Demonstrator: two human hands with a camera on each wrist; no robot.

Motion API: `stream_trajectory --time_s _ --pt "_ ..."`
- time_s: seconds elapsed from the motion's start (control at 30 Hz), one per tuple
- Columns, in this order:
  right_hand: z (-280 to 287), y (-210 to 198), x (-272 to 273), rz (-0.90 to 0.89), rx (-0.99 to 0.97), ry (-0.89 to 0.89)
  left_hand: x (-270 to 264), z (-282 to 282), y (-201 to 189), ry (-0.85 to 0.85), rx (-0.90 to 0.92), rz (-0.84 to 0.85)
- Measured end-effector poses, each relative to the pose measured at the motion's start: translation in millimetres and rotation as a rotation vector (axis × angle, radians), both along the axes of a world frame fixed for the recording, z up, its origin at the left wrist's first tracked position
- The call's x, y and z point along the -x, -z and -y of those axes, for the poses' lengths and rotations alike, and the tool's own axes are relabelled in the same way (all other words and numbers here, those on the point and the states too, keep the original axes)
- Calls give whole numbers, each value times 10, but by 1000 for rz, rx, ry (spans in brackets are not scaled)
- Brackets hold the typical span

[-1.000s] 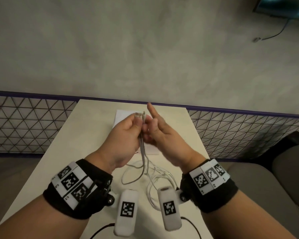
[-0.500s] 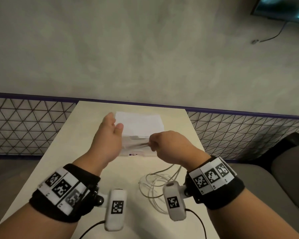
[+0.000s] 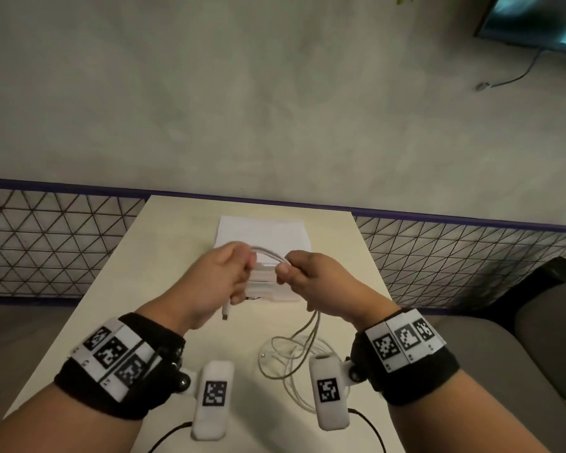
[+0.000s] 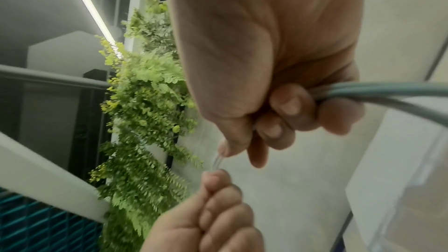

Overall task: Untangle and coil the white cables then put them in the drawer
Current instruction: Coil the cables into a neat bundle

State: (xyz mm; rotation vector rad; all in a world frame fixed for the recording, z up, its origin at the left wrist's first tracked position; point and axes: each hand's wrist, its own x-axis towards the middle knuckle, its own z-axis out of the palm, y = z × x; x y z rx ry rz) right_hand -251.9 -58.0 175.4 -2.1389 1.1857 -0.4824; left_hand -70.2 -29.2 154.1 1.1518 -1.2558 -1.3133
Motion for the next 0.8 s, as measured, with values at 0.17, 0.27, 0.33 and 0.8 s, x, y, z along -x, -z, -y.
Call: stream_trajectory --time_s 0.17,0.27,0.33,0.8 --pt "12 383 138 25 -135 59 -302 150 -248 -249 59 -360" --pt "74 674 365 -82 -166 156 -652 208 -425 -387 141 -577" --pt "106 804 497 -112 -200 219 -792 204 -480 -434 197 -603" --pt "238 732 307 -51 -222 216 63 -43 100 -148 -68 -65"
